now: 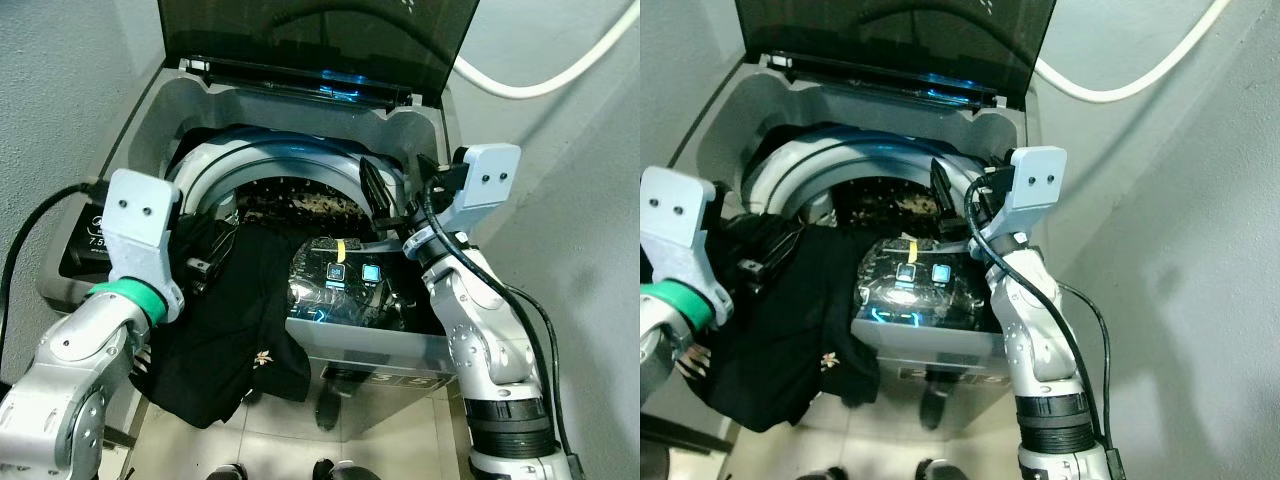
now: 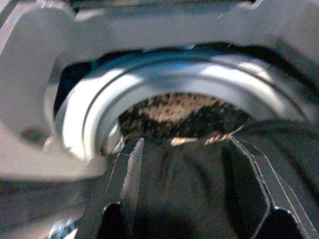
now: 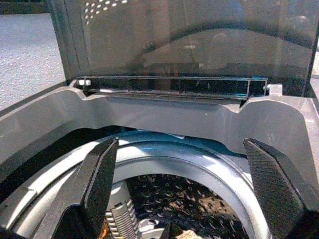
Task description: Clothes washing
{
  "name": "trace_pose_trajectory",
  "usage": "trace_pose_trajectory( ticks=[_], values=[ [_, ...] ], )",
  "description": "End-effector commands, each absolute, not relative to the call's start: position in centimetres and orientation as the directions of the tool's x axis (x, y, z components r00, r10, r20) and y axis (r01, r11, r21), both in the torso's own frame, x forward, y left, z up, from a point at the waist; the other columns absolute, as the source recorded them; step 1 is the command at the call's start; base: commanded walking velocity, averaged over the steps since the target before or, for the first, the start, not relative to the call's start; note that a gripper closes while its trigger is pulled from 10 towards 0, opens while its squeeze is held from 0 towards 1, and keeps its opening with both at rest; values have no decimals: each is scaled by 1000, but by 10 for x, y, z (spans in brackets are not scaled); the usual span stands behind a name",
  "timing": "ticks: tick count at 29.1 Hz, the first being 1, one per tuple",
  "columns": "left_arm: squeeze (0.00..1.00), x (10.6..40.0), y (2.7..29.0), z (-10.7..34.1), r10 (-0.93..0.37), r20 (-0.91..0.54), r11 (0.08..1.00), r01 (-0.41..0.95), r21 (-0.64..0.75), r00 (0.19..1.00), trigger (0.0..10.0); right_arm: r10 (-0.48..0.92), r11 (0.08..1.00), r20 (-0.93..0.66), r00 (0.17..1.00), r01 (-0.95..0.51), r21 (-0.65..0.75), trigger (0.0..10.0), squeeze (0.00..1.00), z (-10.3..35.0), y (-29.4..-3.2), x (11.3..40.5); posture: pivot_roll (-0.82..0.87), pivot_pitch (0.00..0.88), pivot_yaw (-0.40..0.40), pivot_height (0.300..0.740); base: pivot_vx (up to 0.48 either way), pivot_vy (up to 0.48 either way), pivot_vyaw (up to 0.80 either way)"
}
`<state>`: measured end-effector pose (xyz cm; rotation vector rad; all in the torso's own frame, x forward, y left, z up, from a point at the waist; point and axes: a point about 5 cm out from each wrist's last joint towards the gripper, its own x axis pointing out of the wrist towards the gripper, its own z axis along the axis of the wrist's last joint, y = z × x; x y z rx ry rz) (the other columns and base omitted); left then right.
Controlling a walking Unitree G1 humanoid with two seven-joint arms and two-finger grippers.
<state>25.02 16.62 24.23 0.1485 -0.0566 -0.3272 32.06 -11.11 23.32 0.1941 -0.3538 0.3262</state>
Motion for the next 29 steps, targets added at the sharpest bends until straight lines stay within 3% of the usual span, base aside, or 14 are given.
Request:
trace_pose_trajectory(
  ticks=[1, 10, 14, 15, 19, 21, 23, 24, 25, 29],
  values=[
    [0, 254, 161, 245, -367, 50, 918, 353, 179, 929, 0, 281, 928, 377, 883, -350, 130, 10000, 0, 236, -111, 320, 107, 113, -35, 740, 0, 0, 0],
    [0, 277, 151, 270, -434, 161, 887, 390, 247, 886, 0, 283, 926, 384, 879, -354, 128, 10000, 0, 238, -109, 320, 96, 105, -36, 740, 0, 0, 0],
    [0, 309, 136, 294, -485, 236, 855, 400, 331, 842, 0, 289, 923, 398, 871, -363, 124, 10000, 0, 243, -105, 321, 88, 100, -40, 740, 0, 0, 0],
    [0, 317, 129, 309, -491, 286, 851, 383, 359, 823, 10000, 302, 921, 414, 859, -375, 107, 10000, 0, 247, -103, 321, 79, 97, -34, 740, 0, 0, 0],
    [0, 319, 120, 349, -476, 436, 856, 288, 430, 764, 10000, 406, 886, 452, 794, -464, 18, 10000, 0, 261, -97, 318, 76, 99, -25, 740, 0, 0, 0],
    [0, 319, 120, 349, -476, 436, 856, 288, 430, 764, 10000, 406, 886, 452, 794, -464, 18, 10000, 0, 261, -97, 318, 76, 99, -25, 740, 0, 0, 0],
    [0, 306, 129, 368, -412, 543, 868, 134, 478, 731, 10000, 585, 786, 432, 687, -611, -94, 10000, 0, 265, -85, 306, 79, 103, -27, 740, 0, 0, 0],
    [0, 306, 129, 368, -412, 543, 868, 134, 478, 731, 10000, 585, 786, 432, 687, -611, -94, 10000, 0, 265, -85, 306, 79, 103, -27, 740, 0, 0, 0],
    [0, 297, 135, 375, -380, 590, 868, 54, 493, 712, 10000, 680, 708, 395, 617, -694, -134, 10000, 0, 261, -75, 298, 83, 105, -29, 740, 0, 0, 0],
    [0, 290, 138, 379, -365, 620, 884, 49, 465, 694, 10000, 753, 629, 356, 553, -764, -144, 10000, 0, 254, -65, 291, 93, 107, -33, 740, 0, 0, 0]
  ],
)
